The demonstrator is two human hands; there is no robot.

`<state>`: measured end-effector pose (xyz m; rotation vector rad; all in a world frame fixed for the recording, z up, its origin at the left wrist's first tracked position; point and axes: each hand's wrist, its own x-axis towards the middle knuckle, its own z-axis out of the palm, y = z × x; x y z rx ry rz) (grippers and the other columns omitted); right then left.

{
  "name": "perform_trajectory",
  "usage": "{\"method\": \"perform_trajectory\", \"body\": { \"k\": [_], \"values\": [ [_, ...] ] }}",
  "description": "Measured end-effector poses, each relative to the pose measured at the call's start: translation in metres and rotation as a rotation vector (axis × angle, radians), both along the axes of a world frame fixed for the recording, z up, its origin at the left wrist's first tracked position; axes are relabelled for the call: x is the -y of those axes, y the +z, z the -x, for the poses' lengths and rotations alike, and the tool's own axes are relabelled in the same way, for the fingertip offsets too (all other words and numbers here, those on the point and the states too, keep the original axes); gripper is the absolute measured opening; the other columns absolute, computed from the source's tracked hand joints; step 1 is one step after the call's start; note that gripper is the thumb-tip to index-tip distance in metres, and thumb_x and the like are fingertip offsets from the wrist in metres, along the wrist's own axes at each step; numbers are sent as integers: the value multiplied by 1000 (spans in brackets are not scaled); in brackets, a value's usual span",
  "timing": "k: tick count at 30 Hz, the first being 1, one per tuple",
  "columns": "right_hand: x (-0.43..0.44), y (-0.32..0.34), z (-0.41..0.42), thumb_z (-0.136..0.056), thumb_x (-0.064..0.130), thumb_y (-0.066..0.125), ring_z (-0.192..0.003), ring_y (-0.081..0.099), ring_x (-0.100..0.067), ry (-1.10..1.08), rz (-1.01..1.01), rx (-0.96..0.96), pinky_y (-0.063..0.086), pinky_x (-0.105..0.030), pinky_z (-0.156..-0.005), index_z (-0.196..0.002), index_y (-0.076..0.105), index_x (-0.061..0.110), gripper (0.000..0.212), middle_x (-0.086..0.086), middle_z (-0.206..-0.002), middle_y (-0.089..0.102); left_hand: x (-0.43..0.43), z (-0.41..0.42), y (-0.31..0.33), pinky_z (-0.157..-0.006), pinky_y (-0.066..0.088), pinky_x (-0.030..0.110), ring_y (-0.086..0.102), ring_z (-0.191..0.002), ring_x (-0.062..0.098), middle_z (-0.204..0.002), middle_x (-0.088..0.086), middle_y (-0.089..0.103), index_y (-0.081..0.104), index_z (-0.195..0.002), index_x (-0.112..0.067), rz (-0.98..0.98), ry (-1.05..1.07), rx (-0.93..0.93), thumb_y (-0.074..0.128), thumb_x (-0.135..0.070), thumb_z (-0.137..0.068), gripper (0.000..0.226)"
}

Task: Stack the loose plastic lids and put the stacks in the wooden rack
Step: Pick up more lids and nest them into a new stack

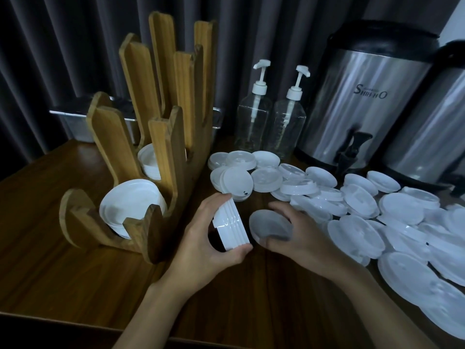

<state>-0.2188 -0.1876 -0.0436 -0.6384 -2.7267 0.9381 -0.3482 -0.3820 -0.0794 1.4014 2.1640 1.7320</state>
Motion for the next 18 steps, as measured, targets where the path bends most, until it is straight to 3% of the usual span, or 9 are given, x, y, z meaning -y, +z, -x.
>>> {"method": "perform_trajectory", "body": {
  "k": [4,9,13,18],
  "values": [
    [4,8,-2,-74,54,81,-116,53,4,-27,221,-162,45,-18,-86,-136,43,48,73,25,-131,55,0,-1,0,-110,44,32,38,-139,1,-143,-30,41,39,-140,-49,-4,-20,20,81,-59,-68,84],
    [17,14,-2,-73,42,81,-115,64,1,26,603,-325,55,-16,-81,-128,52,44,62,21,-124,69,-1,0,0,-105,47,25,44,-136,8,-141,-24,47,42,-143,-41,-38,-55,40,84,-53,-70,85],
    [28,13,2,-73,41,81,-119,63,-3,112,696,-313,54,-18,-88,-130,52,42,64,16,-128,68,-1,0,-1,-105,47,23,49,-134,20,-140,-12,53,45,-144,-30,-94,-95,58,87,-43,-72,85],
    [34,12,6,-73,41,83,-122,61,-4,172,714,-266,54,-19,-88,-133,49,40,69,16,-130,67,-1,-1,-1,-104,50,28,51,-133,21,-138,-11,53,44,-144,-27,-106,-110,70,86,-48,-71,87]
  ]
}}
